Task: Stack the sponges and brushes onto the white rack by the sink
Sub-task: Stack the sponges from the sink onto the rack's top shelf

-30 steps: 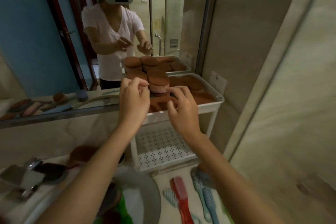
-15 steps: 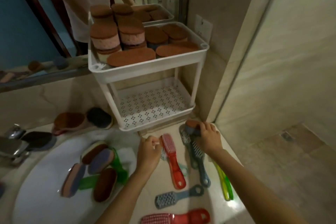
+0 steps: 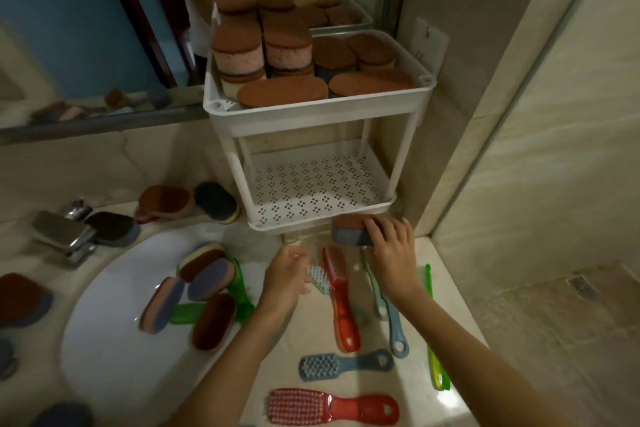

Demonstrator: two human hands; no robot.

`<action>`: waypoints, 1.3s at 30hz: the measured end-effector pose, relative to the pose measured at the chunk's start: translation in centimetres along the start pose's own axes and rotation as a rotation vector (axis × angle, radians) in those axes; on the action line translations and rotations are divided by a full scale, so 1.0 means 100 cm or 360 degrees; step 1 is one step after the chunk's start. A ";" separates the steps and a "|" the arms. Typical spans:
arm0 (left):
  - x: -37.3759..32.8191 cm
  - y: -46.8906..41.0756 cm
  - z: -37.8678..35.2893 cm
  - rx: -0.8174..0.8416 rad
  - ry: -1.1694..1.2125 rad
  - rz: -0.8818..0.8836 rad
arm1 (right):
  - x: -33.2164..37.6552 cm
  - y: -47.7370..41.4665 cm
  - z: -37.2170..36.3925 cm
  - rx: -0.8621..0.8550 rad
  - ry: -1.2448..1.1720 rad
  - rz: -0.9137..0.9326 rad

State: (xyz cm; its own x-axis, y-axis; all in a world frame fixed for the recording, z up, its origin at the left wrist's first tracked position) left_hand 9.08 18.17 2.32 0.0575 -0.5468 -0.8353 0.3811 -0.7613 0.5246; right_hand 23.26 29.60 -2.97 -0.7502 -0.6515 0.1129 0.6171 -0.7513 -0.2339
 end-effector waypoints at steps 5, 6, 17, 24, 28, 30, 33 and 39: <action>0.002 0.023 0.032 -0.0015 0.0576 0.0199 | 0.077 0.017 -0.006 -0.0060 -0.0357 0.0524; 0.009 0.029 0.044 -0.0085 0.0621 0.0189 | 0.095 0.020 -0.009 0.0004 -0.0413 0.0626; 0.119 0.137 0.172 -0.0656 0.0544 0.0177 | 0.260 0.044 -0.003 0.1442 -0.1186 0.1122; 0.199 0.155 0.235 -0.0970 -0.0390 0.0508 | 0.313 0.065 -0.010 0.1355 -0.1077 0.0690; 0.221 0.150 0.249 -0.0754 -0.0707 0.0573 | 0.322 0.074 -0.011 0.1327 -0.1032 0.0589; 0.221 0.146 0.252 -0.0676 -0.0854 0.0641 | 0.323 0.073 -0.009 0.1316 -0.0979 0.0508; 0.214 0.136 0.258 -0.0563 -0.1088 0.0815 | 0.321 0.071 -0.003 0.1250 -0.0957 0.0357; 0.195 0.134 0.243 -0.0704 -0.0949 0.0668 | 0.301 0.058 0.011 0.1188 -0.0913 0.0171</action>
State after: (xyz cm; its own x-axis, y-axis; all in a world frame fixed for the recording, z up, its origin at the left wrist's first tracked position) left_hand -7.12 -11.23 -2.95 -0.1736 -0.9396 -0.2949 0.7695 -0.3163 0.5549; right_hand 4.45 5.51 0.11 -0.5718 -0.5245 0.6308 0.8175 -0.4282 0.3851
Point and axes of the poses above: each hand's wrist, its own y-axis away from the middle knuckle, its own z-axis out of the back of the hand, x = y × z, the point moved 1 cm from there along -y, towards the middle knuckle, and after that the axes turned 14 degrees about x, right-handed, at the moved point
